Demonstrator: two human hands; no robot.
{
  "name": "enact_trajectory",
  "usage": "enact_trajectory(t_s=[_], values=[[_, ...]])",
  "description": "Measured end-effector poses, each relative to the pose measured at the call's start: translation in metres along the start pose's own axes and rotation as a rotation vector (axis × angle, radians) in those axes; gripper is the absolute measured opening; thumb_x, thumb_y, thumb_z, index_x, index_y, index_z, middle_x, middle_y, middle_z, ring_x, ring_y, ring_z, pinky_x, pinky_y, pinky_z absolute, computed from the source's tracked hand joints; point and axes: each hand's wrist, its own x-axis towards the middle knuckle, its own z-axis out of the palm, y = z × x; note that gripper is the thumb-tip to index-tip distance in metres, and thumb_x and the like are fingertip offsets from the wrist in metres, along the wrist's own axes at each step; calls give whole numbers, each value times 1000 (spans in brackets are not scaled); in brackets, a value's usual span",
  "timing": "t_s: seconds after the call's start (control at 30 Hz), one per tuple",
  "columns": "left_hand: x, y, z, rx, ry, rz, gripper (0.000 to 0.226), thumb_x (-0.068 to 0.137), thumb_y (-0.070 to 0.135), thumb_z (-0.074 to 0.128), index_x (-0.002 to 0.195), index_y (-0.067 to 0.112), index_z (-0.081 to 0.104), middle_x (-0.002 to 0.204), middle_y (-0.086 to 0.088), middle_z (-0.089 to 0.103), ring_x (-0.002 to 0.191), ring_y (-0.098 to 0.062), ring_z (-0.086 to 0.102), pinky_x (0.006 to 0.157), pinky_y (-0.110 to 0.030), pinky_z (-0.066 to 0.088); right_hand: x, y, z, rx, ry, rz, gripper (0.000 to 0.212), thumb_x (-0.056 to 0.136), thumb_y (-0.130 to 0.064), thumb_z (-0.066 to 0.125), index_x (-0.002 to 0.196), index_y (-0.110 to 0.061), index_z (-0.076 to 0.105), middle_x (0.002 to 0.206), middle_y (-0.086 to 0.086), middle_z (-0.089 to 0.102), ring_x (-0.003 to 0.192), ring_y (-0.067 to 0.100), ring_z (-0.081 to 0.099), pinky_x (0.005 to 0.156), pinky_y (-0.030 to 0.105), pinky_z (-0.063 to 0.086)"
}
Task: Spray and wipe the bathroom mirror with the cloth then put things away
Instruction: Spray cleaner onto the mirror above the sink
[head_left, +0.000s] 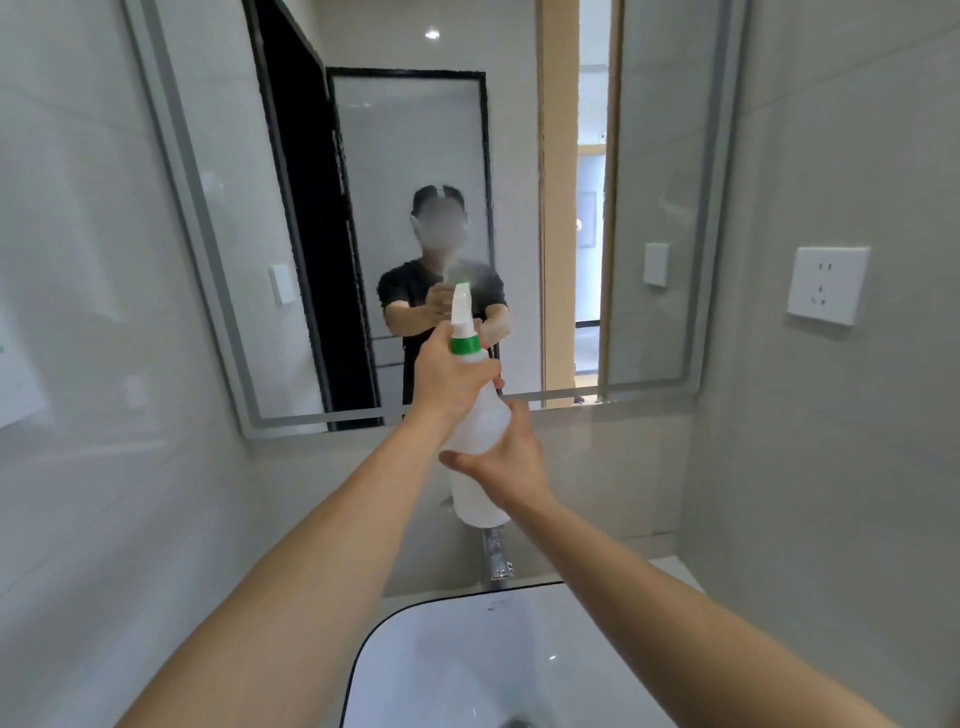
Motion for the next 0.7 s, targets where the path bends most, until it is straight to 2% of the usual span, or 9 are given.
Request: enact_trajectory(t_s=[0.07, 0.17, 0.23, 0.3, 0.4, 0.47, 0.57, 0.7], values=[[-1, 1, 11, -21, -28, -8, 43, 68, 3, 75, 108, 9, 59, 93, -11, 64, 67, -19, 70, 73, -53, 62, -2, 3, -9, -16, 31, 11, 80, 55, -40, 90, 111, -36, 34, 98, -14, 56, 95, 16, 57, 75, 30, 44], [-2, 2, 26, -50, -59, -18, 43, 63, 5, 76, 103, 12, 61, 92, -13, 63, 74, -30, 69, 72, -53, 62, -6, 8, -21, -21, 71, 28, 79, 55, -41, 90, 110, -35, 34, 99, -12, 56, 96, 17, 58, 74, 29, 45], [-5, 2, 35, -21, -104, -21, 42, 64, 5, 78, 101, 16, 60, 94, -12, 65, 82, -37, 71, 70, -45, 63, -10, 11, -30, -27, 91, 44, 79, 55, -42, 90, 111, -35, 35, 96, -17, 54, 95, 16, 58, 72, 27, 44], [-9, 2, 45, -17, -147, -14, 42, 67, 4, 78, 99, 24, 59, 96, -7, 66, 87, -36, 71, 68, -37, 62, -14, 15, -38, -29, 117, 57, 80, 55, -40, 91, 112, -35, 36, 99, -14, 56, 99, 17, 59, 74, 28, 46], [-14, 4, 60, -21, -197, -31, 47, 62, 7, 79, 96, 30, 57, 102, 2, 64, 93, -34, 69, 84, -50, 59, -20, 18, -51, -37, 137, 78, 82, 58, -36, 92, 116, -37, 34, 106, -8, 58, 102, 18, 61, 76, 28, 48], [-17, 5, 70, -46, -220, -50, 46, 59, 9, 78, 96, 29, 59, 99, 2, 65, 92, -35, 68, 84, -53, 58, -24, 20, -61, -40, 155, 94, 83, 58, -35, 92, 115, -37, 32, 101, -13, 57, 98, 15, 60, 71, 22, 46], [-24, 8, 86, -33, -222, -36, 46, 53, 11, 77, 95, 20, 62, 87, 4, 66, 85, -30, 68, 74, -45, 60, -29, 23, -76, -64, 192, 119, 83, 58, -35, 92, 115, -35, 33, 100, -13, 56, 92, 13, 58, 61, 15, 40], [-33, 12, 107, -72, -239, -35, 48, 52, 12, 76, 98, 14, 62, 94, -9, 67, 92, -40, 67, 77, -56, 59, -34, 28, -94, -121, 229, 168, 83, 58, -41, 91, 118, -35, 33, 102, -12, 57, 91, 14, 59, 59, 15, 38]])
